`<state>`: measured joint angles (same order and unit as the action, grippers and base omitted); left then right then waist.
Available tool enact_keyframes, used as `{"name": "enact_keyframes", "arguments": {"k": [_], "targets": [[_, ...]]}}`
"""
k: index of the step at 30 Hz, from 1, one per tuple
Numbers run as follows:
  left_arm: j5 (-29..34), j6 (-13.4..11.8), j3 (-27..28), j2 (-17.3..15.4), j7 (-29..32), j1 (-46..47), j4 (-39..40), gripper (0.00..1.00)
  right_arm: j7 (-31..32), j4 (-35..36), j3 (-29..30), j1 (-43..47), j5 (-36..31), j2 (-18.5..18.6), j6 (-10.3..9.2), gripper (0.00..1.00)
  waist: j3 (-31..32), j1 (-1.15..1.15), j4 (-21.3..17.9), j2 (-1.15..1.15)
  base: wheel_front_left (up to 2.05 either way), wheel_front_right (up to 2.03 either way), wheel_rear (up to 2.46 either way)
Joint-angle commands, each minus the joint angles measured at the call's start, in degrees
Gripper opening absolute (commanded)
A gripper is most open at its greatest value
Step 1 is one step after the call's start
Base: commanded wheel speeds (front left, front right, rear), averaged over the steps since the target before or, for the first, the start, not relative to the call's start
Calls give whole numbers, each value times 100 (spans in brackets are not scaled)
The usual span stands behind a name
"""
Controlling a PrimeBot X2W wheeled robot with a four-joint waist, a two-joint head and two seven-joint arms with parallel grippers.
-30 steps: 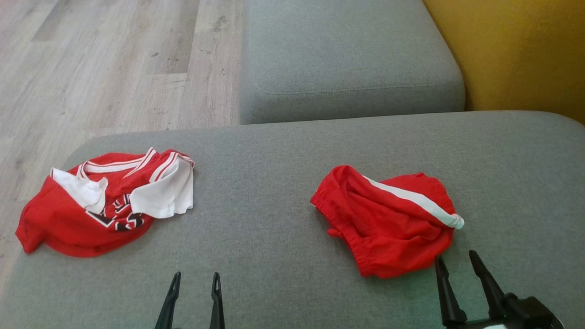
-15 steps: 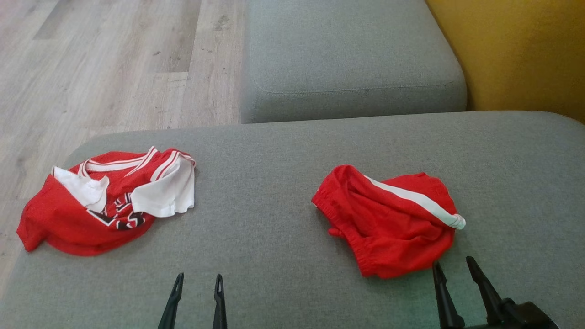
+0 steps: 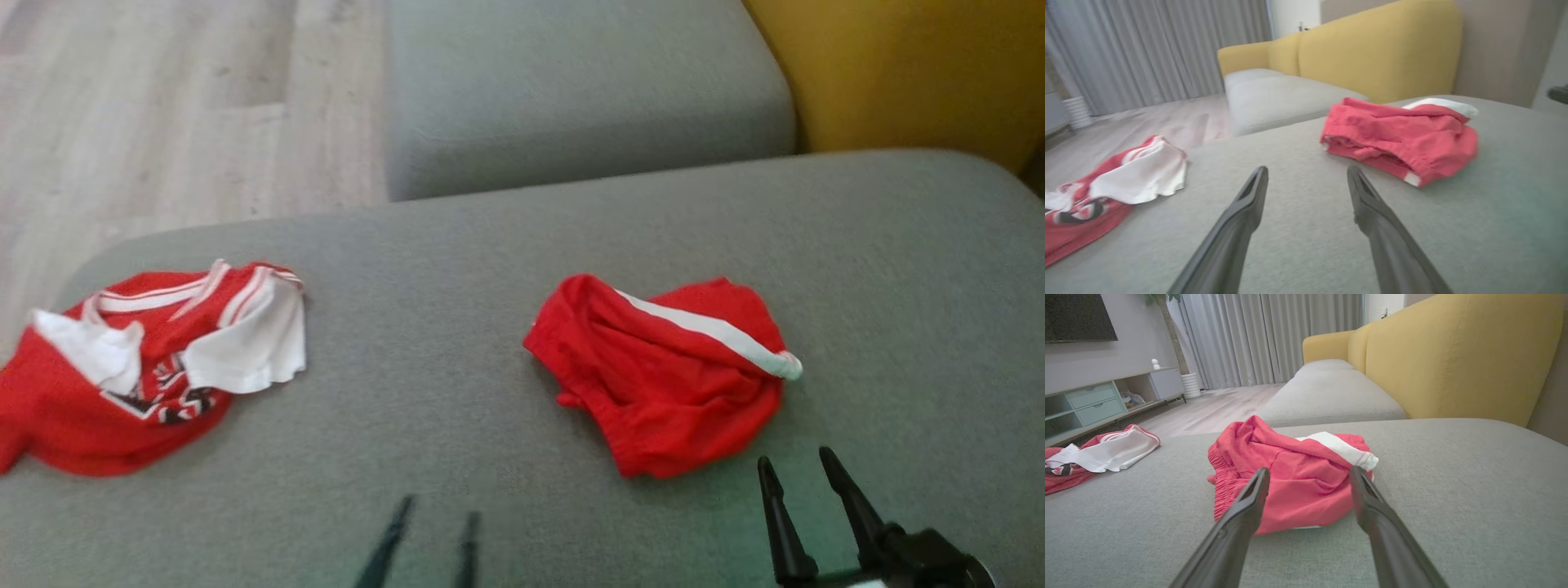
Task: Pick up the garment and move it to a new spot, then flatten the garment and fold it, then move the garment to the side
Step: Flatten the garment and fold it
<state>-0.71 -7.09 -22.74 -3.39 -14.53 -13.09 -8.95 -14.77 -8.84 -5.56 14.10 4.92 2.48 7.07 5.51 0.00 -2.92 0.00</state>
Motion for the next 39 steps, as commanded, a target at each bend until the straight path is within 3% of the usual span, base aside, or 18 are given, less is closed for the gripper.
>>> {"name": "enact_keyframes", "arguments": {"k": [1, 5, 12, 22, 36, 39], "targets": [[145, 173, -88, 43, -47, 539, 22, 100, -23, 217, -164, -393, -72, 40, 42, 100, -235, 0, -261, 0, 0, 0, 0], [321, 465, -566, 4, -47, 943, -348, 100, -23, 229, -205, -497, -134, 40, 42, 100, -433, 0, -555, 0, 0, 0, 0], [505, 711, -1096, -141, -47, 1786, -1164, 100, -23, 276, -276, -732, -121, 40, 42, 100, -844, 0, -1085, 0, 0, 0, 0], [405, 1085, -1507, -336, -47, 2696, -2152, 100, -23, 265, -381, -1019, -44, 40, 42, 100, -1259, 0, -1575, 0, 0, 0, 0], [103, 925, -1596, -357, -47, 3108, -2211, 100, -23, 219, -432, -1182, -42, 40, 42, 100, -1433, 0, -2018, 0, 0, 0, 0], [41, 747, -1473, -387, -47, 3104, -2258, 100, -23, 217, -404, -1175, -54, 40, 42, 100, -1426, 0, -2056, 0, 0, 0, 0]]}}
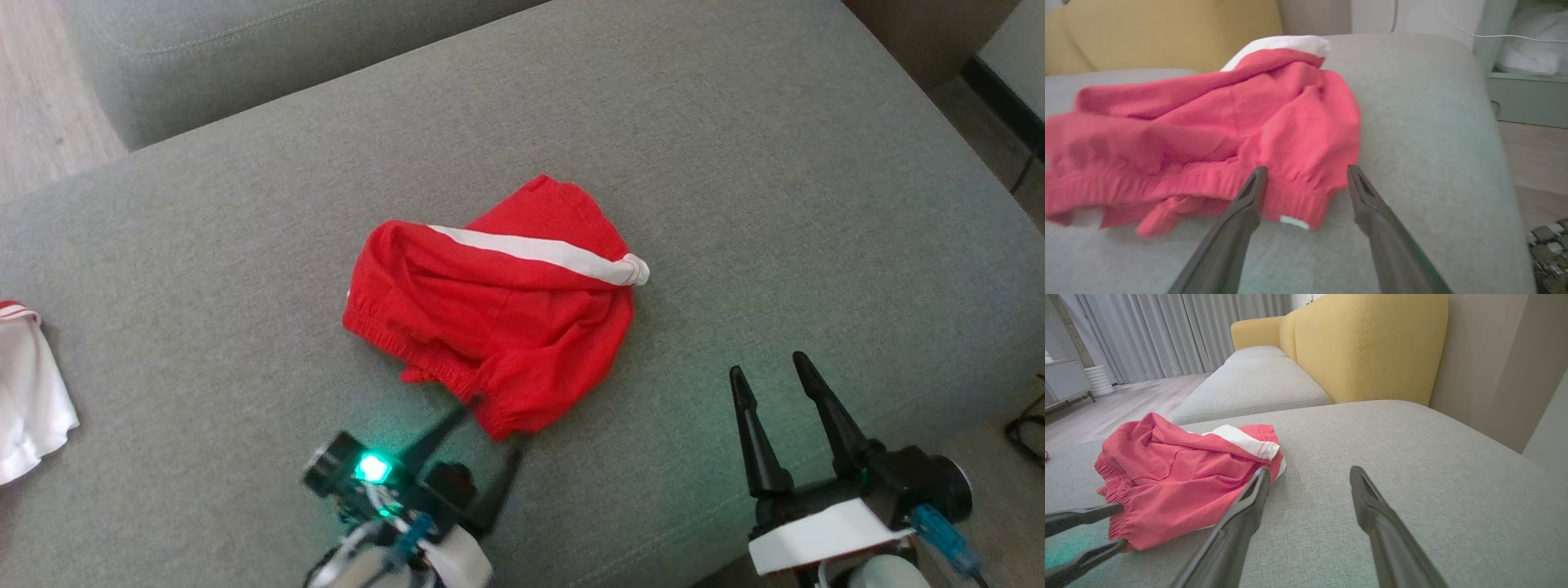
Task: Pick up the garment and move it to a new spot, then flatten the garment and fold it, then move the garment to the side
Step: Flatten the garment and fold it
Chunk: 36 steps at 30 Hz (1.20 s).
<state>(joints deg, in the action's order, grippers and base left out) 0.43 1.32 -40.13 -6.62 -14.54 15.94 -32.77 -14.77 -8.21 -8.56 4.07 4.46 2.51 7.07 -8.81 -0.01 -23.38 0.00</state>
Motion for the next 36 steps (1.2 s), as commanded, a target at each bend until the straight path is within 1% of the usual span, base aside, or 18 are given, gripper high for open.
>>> {"name": "enact_keyframes", "arguments": {"k": [1, 3, 4, 6, 8, 11, 13, 16, 18, 19, 20, 21, 24, 26, 28, 31, 34, 36], "targets": [[-116, -190, 349, -74, -46, 175, 119, 100, -23, 156, -89, -160, -11, 37, 42, 100, 11, 1, -13, 0, 0, 0, 0], [-232, -333, 526, -94, -46, 76, 122, 100, -23, 159, -45, -132, -17, 37, 42, 100, 18, 1, -10, 0, 0, 0, 0], [-295, -352, 597, -104, -46, 15, 85, 100, -23, 161, -29, -120, -16, 37, 42, 100, 19, 1, -4, 0, 0, 0, 0], [-368, -310, 667, -113, -46, -68, 71, 100, -23, 156, -9, -97, -17, 37, 42, 100, 26, 1, 8, 0, 0, 0, 0], [-426, -143, 656, -94, -46, -133, 44, 100, -23, 151, 3, -88, -13, 37, 42, 100, 22, 1, 31, 0, 0, 0, 0], [-550, 263, 569, -7, -46, -148, -54, 100, -23, 134, -22, -107, 10, 37, 42, 100, -3, 1, 68, 0, 0, 0, 0], [-580, 419, 477, 49, -46, -76, -136, 100, -23, 121, -65, -141, 15, 37, 42, 100, -40, 1, 73, 0, 0, 0, 0], [-524, 502, 394, 108, -46, 123, -96, 100, -23, 111, -129, -213, 29, 37, 42, 100, -112, 1, 41, 0, 0, 0, 0], [-343, 518, 312, 134, -46, 278, 176, 100, -23, 91, -129, -248, 30, 37, 42, 100, -154, 1, -4, 0, 0, 0, 0], [-343, 518, 312, 134, -46, 278, 176, 100, -23, 91, -129, -248, 30, 37, 42, 100, -154, 1, -4, 0, 0, 0, 0], [-294, 521, 285, 140, -46, 302, 317, 53, -23, 81, -123, -249, 29, 37, 42, 100, -157, 1, -20, 0, 0, 0, 0], [-293, 532, 259, 146, -46, 294, 388, 0, -23, 68, -118, -246, 25, 37, 42, 100, -150, 1, -37, 0, 0, 0, 0], [-336, 575, 119, 171, -46, 329, 655, 0, -23, 16, -114, -222, 9, 37, 42, 100, -64, 1, -89, 0, 0, 0, 0], [-455, 597, 23, 212, -46, 379, 983, 0, -23, -16, -108, -198, 1, 37, 42, 100, 25, 1, -111, 0, 0, 0, 0], [-640, 609, -113, 250, -46, 432, 1374, 0, -23, -31, -91, -149, -1, 37, 42, 100, 145, 1, -121, 0, 0, 0, 0], [-1162, 613, -287, 284, -46, 527, 1983, 0, -23, -62, -98, -63, -29, 37, 42, 100, 349, 1, -135, 0, 0, 0, 0], [-1555, 614, -105, 281, -46, 593, 2215, 0, -23, -65, -77, 40, -50, 37, 42, 100, 511, 1, -126, 0, 0, 0, 0], [-1853, 615, 153, 292, -46, 593, 1919, 0, -23, -59, -65, 83, -52, 37, 42, 100, 543, 1, -104, 0, 0, 0, 0]]}}
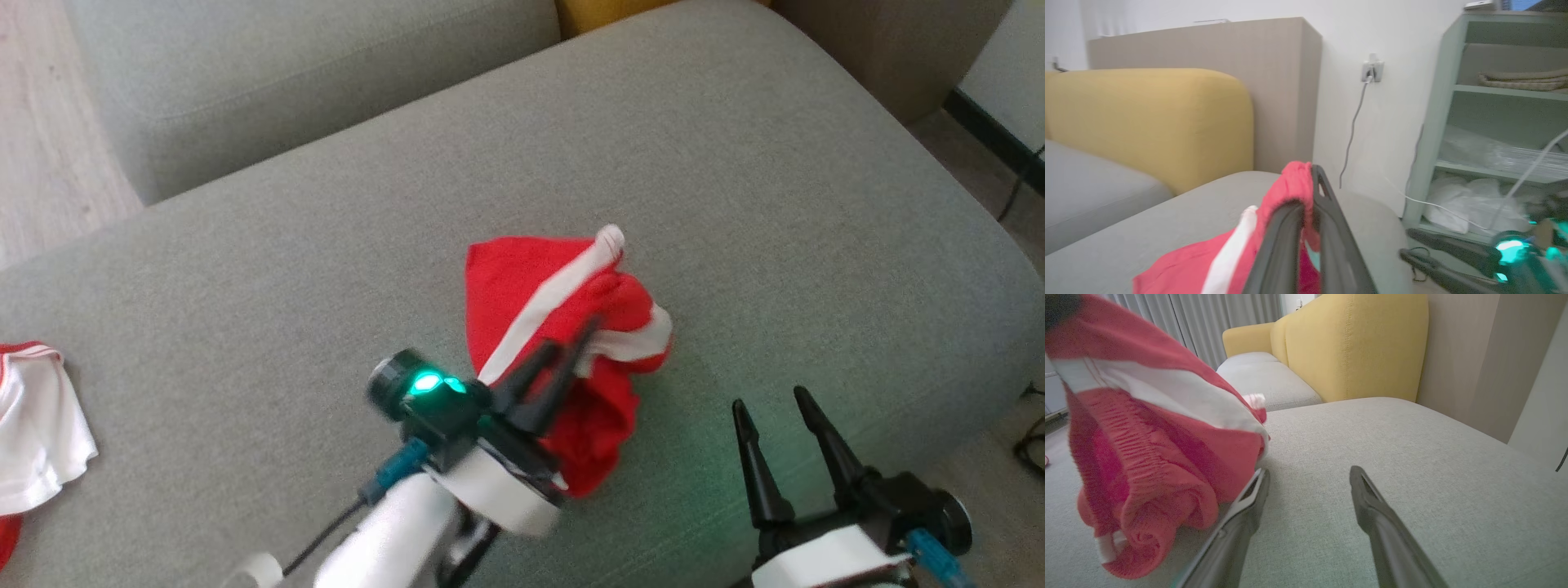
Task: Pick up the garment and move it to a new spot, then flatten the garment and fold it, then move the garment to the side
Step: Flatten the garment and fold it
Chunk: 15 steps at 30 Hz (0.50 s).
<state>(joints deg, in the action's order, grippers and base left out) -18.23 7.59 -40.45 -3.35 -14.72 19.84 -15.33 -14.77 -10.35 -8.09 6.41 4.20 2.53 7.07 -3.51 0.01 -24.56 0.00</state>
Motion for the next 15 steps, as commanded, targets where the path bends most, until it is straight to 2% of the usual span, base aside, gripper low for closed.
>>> {"name": "enact_keyframes", "arguments": {"k": [1, 7, 8, 9, 10, 11, 15], "targets": [[-82, -11, 236, -34, -28, 242, -115, 0, -23, 155, -137, -141, -26, 34, 42, 100, 7, -1, 22, 0, 0, 0, 0], [-1160, -11, 446, 30, -28, 571, -2034, 0, -23, 172, -271, -236, -7, 34, 42, 100, -200, -1, 42, 0, 0, 0, 0], [-1421, -11, 435, 38, -28, 598, -2090, 10, -23, 170, -266, -243, -11, 34, 42, 100, -229, -1, 55, 0, 0, 0, 0], [-1796, -11, 343, 41, -28, 569, -2058, 39, -23, 167, -257, -245, -18, 34, 42, 100, -244, -1, 69, 0, 0, 0, 0], [-2158, -11, 178, 42, -28, 544, -1974, 97, -23, 164, -239, -240, -25, 34, 42, 100, -250, -1, 90, 0, 0, 0, 0], [-2475, -11, 23, 43, -28, 523, -1890, 100, -23, 158, -210, -228, -32, 34, 42, 100, -244, -1, 125, 0, 0, 0, 0], [-3411, -10, -684, 45, -28, 398, -1721, 100, -23, 114, -143, -173, -65, 34, 42, 100, -163, -1, 225, 0, 0, 0, 0]]}}
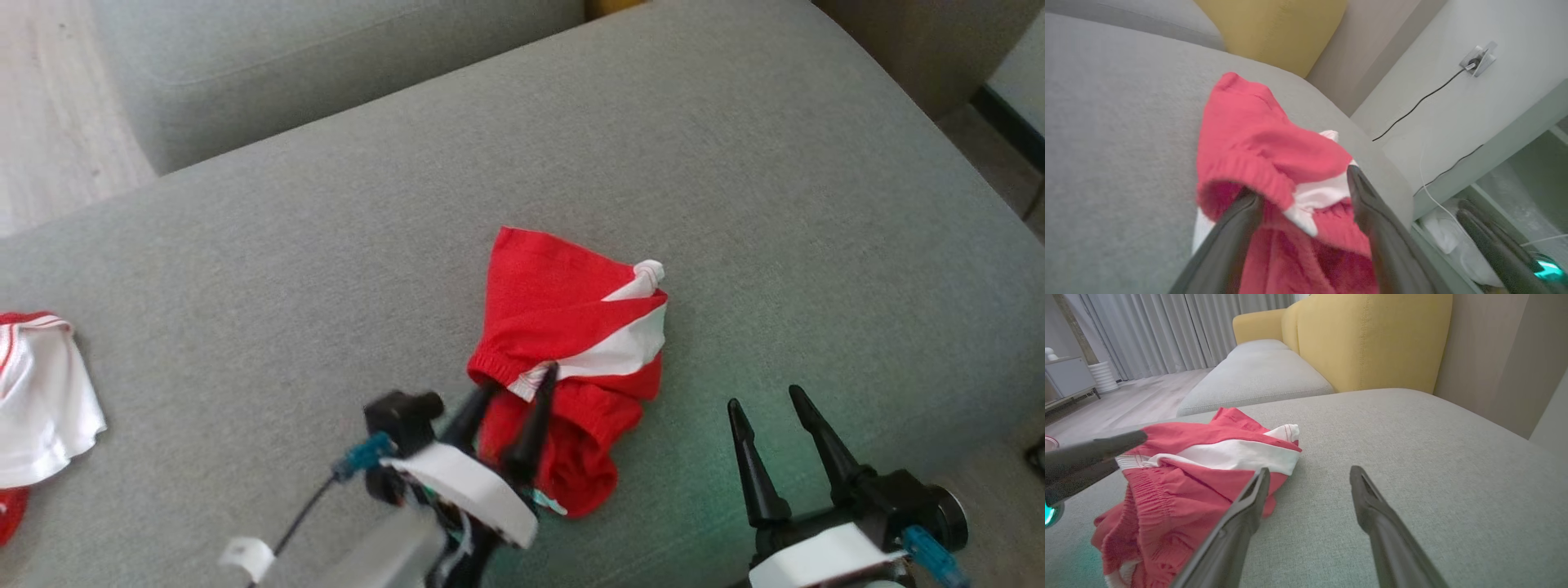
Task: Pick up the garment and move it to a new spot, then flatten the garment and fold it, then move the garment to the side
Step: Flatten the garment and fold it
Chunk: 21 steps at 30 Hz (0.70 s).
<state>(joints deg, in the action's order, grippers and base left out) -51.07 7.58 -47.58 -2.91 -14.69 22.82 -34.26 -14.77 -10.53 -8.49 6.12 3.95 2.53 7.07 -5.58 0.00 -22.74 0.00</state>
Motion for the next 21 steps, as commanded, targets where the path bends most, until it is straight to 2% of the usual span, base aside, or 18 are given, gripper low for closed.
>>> {"name": "enact_keyframes", "arguments": {"k": [1, 6, 14, 16, 17, 18, 19, 21], "targets": [[-252, -9, -137, 1, -30, 83, 182, 100, -23, 126, -103, -146, -39, 34, 42, 100, 62, 0, 67, 0, 0, 0, 0], [-565, -9, -565, 2, -30, 66, 248, 100, -23, 144, -184, -154, 1, 34, 42, 100, 103, 0, 185, 0, 0, 0, 0], [-913, -9, -815, 2, -30, 233, 273, 100, -23, 129, -232, -185, 17, 34, 42, 100, 71, 0, 215, 0, 0, 0, 0], [-907, -9, -797, 2, -30, 294, 217, 75, -23, 126, -222, -200, 9, 34, 42, 100, 59, 0, 185, 0, 0, 0, 0], [-888, -9, -782, 2, -30, 316, 197, 45, -23, 129, -208, -208, 10, 34, 42, 100, 50, 0, 169, 0, 0, 0, 0], [-875, -9, -748, 2, -30, 329, 176, 35, -23, 131, -203, -216, 13, 34, 42, 100, 43, 0, 150, 0, 0, 0, 0], [-865, -9, -722, 2, -30, 336, 164, 17, -23, 131, -203, -222, 15, 34, 42, 100, 41, 0, 135, 0, 0, 0, 0], [-843, -9, -669, 2, -30, 350, 162, 0, -23, 131, -194, -222, 17, 34, 42, 100, 39, 0, 111, 0, 0, 0, 0]]}}
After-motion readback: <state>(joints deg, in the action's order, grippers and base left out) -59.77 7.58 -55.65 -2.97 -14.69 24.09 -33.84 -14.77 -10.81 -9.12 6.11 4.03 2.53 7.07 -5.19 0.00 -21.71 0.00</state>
